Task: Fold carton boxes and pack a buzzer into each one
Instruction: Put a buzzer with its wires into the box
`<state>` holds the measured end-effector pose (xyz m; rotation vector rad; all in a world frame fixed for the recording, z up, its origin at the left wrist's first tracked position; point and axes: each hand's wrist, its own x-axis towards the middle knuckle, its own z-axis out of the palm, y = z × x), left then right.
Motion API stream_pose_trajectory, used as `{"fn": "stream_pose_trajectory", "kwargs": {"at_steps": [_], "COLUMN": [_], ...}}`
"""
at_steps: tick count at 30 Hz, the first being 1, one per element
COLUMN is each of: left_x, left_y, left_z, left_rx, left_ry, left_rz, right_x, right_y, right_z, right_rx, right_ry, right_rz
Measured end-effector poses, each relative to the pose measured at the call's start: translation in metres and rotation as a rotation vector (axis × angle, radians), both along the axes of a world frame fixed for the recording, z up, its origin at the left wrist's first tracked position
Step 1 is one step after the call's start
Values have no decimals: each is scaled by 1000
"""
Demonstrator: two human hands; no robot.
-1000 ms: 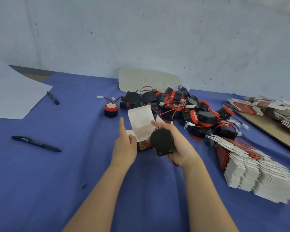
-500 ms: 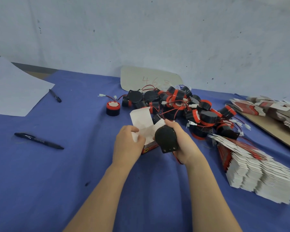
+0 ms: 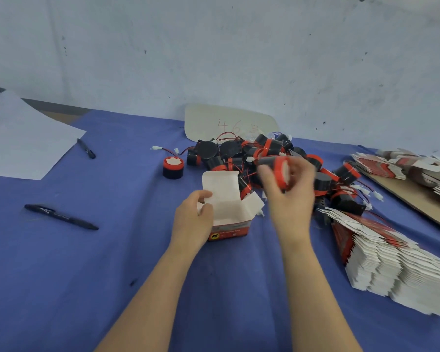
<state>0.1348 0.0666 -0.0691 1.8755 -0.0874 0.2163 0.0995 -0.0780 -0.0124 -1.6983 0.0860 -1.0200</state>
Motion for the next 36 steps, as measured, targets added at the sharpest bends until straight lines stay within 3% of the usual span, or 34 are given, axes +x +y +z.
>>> {"fn": "stream_pose_trajectory", "kwargs": {"at_steps": [2, 5, 7, 16, 20, 25, 27, 32, 36], "left_x": [-2, -4, -3, -5, -3, -5, -7, -9, -7], "left_y": [-1, 0, 1, -6, -5, -7, -9, -11, -11], "left_z": [0, 1, 1, -1, -3, -8, -10, -12, -11], "left_rx": [-50, -157, -204, -208, -293, -298, -244, -95, -111], "left_ry": [-11, 8, 40, 33, 83, 72, 80, 47, 37], "left_rz": [-25, -32, -15, 23, 12, -29, -51, -79, -78], "right_x": [4, 9, 9, 5, 4, 5, 6, 19, 41], "right_y": [16, 28, 26, 34, 39, 39, 37, 17, 20], "right_z": [-7, -19, -25, -23, -23, -22, -20, 0, 2], "right_rx": [-295, -570, -609, -790, -775, -1125, -1024, -452, -267], "right_ry": [38, 380, 501, 701, 733, 726, 725, 601, 727], "right_rz": [151, 293, 293, 85, 133, -38, -7, 26, 177]}}
